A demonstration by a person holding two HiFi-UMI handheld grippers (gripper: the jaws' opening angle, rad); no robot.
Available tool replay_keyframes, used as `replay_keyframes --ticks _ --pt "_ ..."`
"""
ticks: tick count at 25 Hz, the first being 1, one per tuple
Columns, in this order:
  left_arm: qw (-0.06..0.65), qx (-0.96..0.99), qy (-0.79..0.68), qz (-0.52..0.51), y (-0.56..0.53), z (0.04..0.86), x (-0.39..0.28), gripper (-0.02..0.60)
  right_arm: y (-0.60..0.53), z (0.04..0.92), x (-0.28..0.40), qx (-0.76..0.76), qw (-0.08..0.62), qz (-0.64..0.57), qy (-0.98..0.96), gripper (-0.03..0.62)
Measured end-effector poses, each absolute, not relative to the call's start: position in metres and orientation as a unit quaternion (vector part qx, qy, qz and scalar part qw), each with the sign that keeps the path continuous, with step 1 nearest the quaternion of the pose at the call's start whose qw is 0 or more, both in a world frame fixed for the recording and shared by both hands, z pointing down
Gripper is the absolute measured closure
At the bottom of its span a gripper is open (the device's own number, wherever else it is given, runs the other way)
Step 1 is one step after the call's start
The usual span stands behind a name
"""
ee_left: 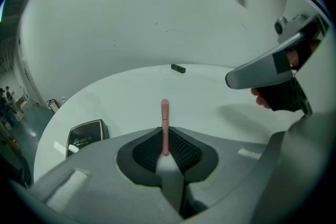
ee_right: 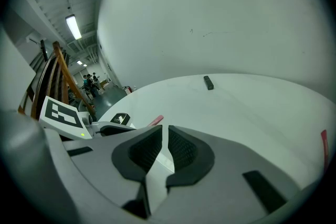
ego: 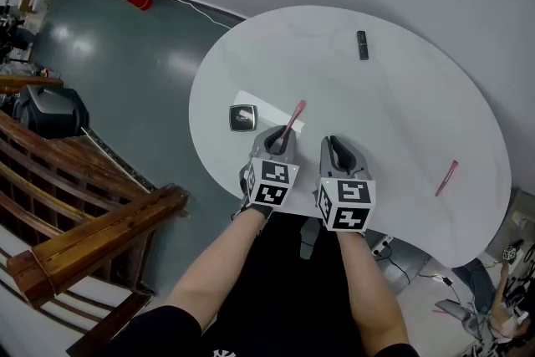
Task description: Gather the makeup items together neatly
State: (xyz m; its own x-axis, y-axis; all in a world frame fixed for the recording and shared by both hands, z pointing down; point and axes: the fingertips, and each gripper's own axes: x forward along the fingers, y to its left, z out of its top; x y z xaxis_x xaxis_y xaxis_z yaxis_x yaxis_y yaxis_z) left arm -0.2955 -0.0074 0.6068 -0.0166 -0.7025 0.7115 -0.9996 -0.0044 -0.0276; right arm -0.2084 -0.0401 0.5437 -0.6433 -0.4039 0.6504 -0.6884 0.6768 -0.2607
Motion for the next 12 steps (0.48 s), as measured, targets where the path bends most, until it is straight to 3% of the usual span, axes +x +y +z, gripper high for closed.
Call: replay_keyframes --ticks 12 --pt "0.281 0.658 -0.673 0.185 -0.011 0.571 -0.25 0.538 -0.043 0.529 -0.168 0.373 0.264 0.251 -0.853 0.551"
